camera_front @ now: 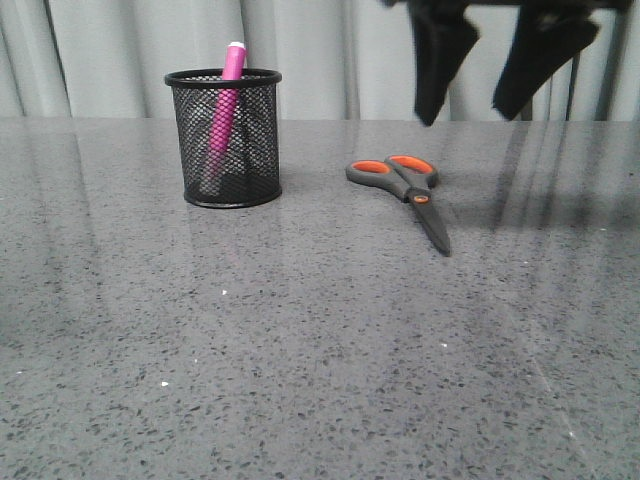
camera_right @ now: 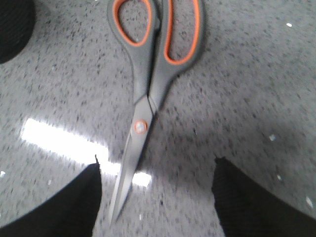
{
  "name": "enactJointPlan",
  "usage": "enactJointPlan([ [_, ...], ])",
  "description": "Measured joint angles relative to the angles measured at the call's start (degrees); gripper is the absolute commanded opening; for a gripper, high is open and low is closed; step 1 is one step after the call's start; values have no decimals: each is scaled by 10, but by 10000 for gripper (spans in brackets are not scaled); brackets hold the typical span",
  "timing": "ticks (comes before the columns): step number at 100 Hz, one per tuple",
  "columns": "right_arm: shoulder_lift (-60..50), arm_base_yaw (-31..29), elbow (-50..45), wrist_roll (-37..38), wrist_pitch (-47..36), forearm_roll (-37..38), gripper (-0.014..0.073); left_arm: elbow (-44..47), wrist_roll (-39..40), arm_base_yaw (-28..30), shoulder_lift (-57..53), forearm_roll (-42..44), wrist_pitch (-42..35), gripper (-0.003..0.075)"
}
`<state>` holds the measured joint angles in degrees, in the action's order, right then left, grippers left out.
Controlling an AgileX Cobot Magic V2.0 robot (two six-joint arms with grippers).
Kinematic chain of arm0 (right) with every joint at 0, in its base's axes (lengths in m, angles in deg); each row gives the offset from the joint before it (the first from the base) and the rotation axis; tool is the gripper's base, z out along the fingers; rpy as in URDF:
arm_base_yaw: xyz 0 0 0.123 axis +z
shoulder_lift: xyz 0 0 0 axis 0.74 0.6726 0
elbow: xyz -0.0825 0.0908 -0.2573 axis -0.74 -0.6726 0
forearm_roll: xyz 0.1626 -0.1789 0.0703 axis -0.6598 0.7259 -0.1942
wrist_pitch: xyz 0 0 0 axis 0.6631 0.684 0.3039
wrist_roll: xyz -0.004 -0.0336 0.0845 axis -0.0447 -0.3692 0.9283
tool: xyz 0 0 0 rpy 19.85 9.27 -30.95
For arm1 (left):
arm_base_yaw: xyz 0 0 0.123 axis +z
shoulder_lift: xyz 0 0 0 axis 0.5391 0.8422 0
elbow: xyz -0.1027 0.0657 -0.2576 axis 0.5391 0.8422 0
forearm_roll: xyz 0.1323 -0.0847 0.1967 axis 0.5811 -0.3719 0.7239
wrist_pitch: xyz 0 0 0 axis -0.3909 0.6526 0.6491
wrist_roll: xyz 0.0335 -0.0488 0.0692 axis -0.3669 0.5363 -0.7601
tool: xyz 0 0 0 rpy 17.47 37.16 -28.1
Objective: Put pen and scissors into bin
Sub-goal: 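Lower the right gripper onto the scissors handles and grasp them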
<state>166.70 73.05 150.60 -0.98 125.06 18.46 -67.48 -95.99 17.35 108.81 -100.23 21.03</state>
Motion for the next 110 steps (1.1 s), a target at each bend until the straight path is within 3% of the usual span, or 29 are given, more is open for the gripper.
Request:
enactJointPlan([
  [31, 94, 0, 63, 2, 3, -12, 433, 0, 0, 0, 0, -3, 0, -22],
  [110, 143, 0, 78, 2, -19, -16, 433, 0, 0, 0, 0, -3, -1, -22],
])
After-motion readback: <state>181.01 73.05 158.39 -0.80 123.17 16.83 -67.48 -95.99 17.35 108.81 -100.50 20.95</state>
